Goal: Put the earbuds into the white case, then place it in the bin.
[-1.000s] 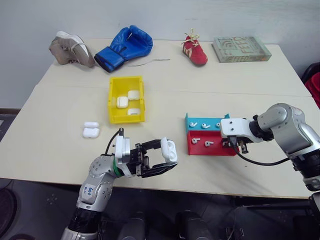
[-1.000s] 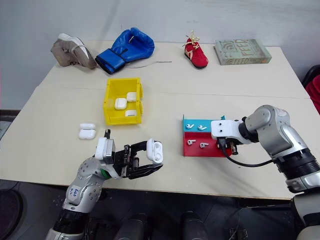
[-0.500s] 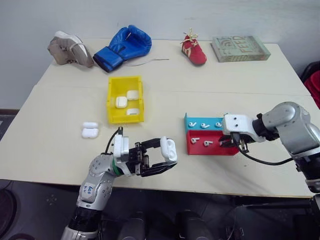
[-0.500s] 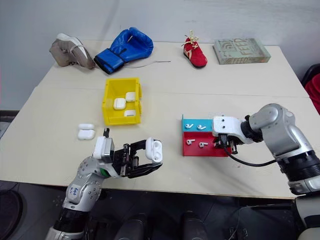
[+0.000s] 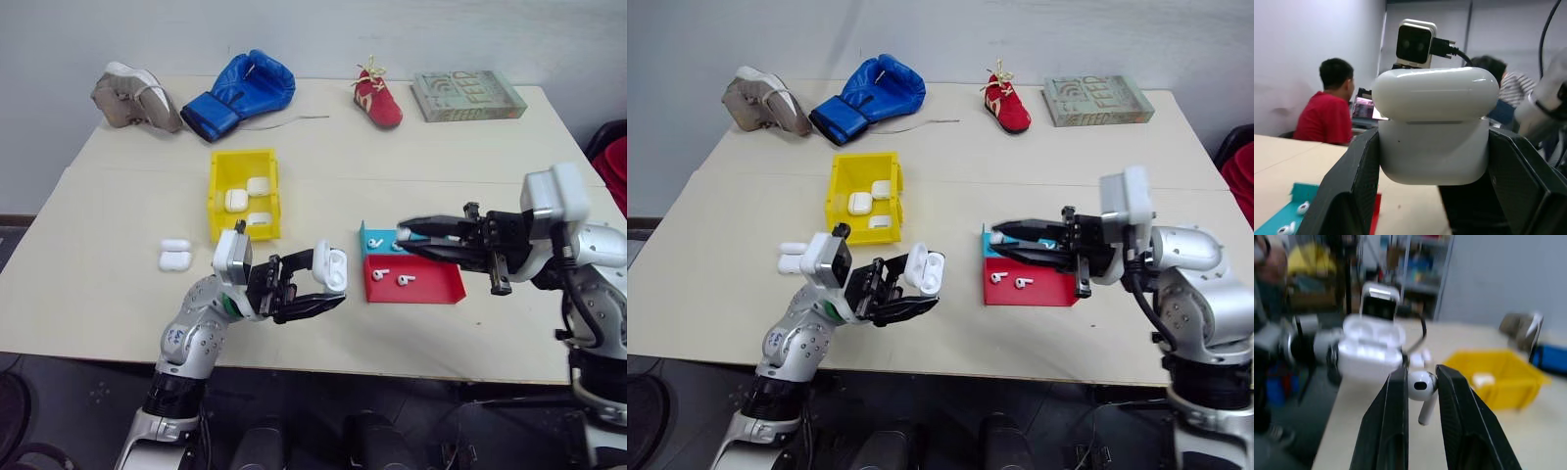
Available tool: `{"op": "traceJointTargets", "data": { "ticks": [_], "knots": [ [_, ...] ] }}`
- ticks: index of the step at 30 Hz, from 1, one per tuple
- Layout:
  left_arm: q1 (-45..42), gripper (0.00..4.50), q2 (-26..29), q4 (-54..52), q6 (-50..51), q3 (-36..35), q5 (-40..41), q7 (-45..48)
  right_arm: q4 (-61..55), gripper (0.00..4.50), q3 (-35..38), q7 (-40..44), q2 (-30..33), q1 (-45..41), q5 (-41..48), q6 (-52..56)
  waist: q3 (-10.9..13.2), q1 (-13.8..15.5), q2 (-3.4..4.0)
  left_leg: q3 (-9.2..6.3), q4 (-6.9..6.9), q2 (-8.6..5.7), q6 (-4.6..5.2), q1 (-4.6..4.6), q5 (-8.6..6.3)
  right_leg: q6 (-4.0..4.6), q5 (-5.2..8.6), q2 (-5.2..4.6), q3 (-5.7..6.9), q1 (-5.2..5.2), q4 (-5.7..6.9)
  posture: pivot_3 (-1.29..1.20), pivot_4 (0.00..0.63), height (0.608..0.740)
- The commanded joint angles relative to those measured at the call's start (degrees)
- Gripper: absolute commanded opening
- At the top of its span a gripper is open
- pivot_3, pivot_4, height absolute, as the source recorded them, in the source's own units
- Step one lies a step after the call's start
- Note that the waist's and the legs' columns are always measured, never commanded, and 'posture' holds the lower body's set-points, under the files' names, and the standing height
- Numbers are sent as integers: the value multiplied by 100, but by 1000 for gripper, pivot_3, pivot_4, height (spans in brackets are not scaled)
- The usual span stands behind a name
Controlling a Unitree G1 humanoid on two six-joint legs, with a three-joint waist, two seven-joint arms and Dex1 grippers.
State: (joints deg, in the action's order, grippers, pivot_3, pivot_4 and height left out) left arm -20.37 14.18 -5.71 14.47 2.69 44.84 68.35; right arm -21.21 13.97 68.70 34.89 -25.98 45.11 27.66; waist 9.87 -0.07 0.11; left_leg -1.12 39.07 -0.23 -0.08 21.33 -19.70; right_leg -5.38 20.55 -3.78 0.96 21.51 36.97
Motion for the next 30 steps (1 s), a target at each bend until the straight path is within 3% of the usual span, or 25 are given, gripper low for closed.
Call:
{"op": "traceJointTargets", "data": {
  "ticks": [1, 5, 12, 30],
  "knots": [
    [-228, 2798, -30, -71, 407, -202, 485, -31, -567, 436, 138, -619, -245, 14, 707, 118, 0, 0, 0, 1, 0, -3, 1, 0, 0, 0, 0, -2, -2, 1, 1, 0, 150, 740],
    [-339, 2798, 31, -183, 746, -282, 698, 30, -886, 436, -112, -1069, -677, -130, 1031, 23, 0, -3, 0, -1, -5, -4, 3, 1, -2, 0, 0, -3, -1, 2, 1, 0, 150, 740],
    [-482, 2798, -135, -370, 849, -302, 734, -89, -968, 436, -708, -1321, -1139, -266, 747, -321, 0, -9, 0, -1, -4, -4, 3, 1, -2, 0, 0, -2, -1, 3, 1, 0, 150, 740],
    [-318, 2798, -258, -786, 943, -138, 646, -238, -361, 436, -1173, -825, -1130, -58, -16, -1107, 0, -11, 0, -1, -6, -4, 3, 0, -2, 0, 0, -2, -3, 3, -1, 0, 150, 740]
  ]
}}
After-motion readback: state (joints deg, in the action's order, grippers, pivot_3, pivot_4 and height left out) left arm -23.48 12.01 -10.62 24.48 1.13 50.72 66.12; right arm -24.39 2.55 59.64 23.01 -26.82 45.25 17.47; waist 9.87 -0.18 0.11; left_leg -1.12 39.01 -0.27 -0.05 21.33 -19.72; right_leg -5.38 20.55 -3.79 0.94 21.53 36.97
